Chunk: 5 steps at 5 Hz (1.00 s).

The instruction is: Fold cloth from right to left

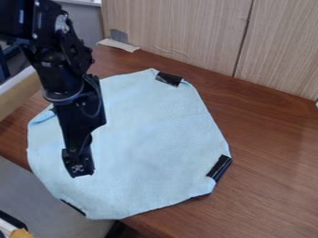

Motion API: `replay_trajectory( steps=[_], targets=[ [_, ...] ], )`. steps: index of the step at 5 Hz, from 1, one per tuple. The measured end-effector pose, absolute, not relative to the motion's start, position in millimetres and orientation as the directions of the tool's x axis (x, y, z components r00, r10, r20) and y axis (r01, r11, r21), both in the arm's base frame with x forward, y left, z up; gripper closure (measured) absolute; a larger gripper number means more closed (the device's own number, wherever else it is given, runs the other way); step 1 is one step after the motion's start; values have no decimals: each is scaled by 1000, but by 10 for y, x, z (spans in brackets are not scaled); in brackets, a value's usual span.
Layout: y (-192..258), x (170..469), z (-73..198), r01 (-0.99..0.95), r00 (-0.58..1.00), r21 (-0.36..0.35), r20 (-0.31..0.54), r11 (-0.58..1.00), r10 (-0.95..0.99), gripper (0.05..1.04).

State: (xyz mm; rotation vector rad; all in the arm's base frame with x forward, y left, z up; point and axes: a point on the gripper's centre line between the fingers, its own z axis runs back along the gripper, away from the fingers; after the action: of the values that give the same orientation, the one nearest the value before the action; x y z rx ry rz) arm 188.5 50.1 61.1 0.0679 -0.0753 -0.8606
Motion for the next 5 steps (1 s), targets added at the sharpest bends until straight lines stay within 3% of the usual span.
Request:
replay_trajectory(
  steps=[1,3,5],
  targets=[
    [487,1870,583,746,661,79,38,661,-750,83],
    [-89,1964,538,618,776,114,73,778,-627,83],
    [-799,2426,416,478,863,87,138,874,-485,83]
  ],
)
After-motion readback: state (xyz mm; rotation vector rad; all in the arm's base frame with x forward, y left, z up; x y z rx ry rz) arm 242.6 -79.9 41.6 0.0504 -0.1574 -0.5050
